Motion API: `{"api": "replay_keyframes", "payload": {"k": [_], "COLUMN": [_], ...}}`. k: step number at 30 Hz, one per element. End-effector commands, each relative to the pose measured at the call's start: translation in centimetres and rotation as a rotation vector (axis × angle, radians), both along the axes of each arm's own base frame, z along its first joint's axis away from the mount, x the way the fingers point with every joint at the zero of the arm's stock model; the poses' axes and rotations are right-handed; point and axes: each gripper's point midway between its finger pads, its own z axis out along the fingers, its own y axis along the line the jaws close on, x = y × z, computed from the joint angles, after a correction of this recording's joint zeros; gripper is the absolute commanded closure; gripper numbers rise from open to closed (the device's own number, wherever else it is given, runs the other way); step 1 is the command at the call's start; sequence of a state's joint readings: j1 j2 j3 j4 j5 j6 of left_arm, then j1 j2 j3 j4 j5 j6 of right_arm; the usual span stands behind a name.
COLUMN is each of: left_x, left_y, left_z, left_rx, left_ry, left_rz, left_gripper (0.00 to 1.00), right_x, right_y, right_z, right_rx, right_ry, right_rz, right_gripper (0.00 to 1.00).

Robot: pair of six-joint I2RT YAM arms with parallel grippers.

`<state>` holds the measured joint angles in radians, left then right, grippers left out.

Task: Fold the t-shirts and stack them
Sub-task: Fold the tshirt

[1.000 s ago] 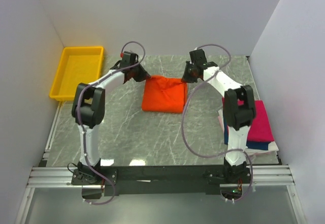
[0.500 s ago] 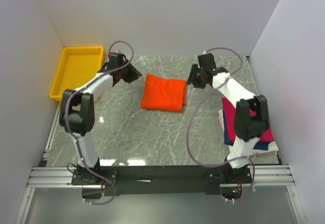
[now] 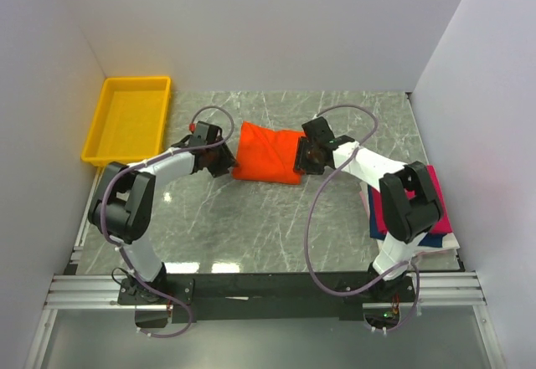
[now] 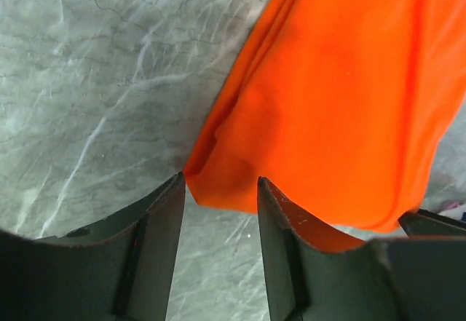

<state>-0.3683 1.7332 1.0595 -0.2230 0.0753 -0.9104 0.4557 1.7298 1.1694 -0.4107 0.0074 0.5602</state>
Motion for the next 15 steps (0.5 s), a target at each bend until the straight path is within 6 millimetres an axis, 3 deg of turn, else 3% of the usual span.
{"api": "replay_keyframes", "payload": {"k": [1,6,9,10,11,13,15], "left_x": [1.0,1.0,0.9,0.8,0.8,0.7,0.5], "left_y": [-0.7,-1.6,-2.1,-2.2,-2.1,-1.9,-1.8], "left_z": [0.1,-1.1,-1.4,-1.6,-1.8,-2.1,-2.2], "left_rx": [0.010,0.003,-0.010,-0.009,-0.007,0.007,0.010], "left_ry": [-0.044,-0.023,-0.015,-0.011,-0.006,0.007,0.010], "left_rz": [-0.016,-0.031,-0.043,-0.045,-0.041,-0.034,-0.031], "left_gripper": [0.50,0.53,0.59,0.64,0.79,0.95,0.99], "right_x": [1.6,2.0,2.1,2.2,2.2,2.4,2.5], "right_y": [0.6,0.8,0.7,0.5,0.5,0.4,0.2], "right_z": [-0.5,-1.6,-1.9,-1.8,-1.9,-1.9,-1.6], "right_rx": [-0.006,-0.014,-0.021,-0.021,-0.021,-0.020,-0.014], "right_ry": [-0.032,-0.015,-0.013,-0.014,-0.013,-0.014,-0.016], "right_rz": [-0.026,-0.036,-0.045,-0.050,-0.050,-0.062,-0.065], "right_gripper": [0.48,0.58,0.74,0.84,0.88,1.00,1.00]}}
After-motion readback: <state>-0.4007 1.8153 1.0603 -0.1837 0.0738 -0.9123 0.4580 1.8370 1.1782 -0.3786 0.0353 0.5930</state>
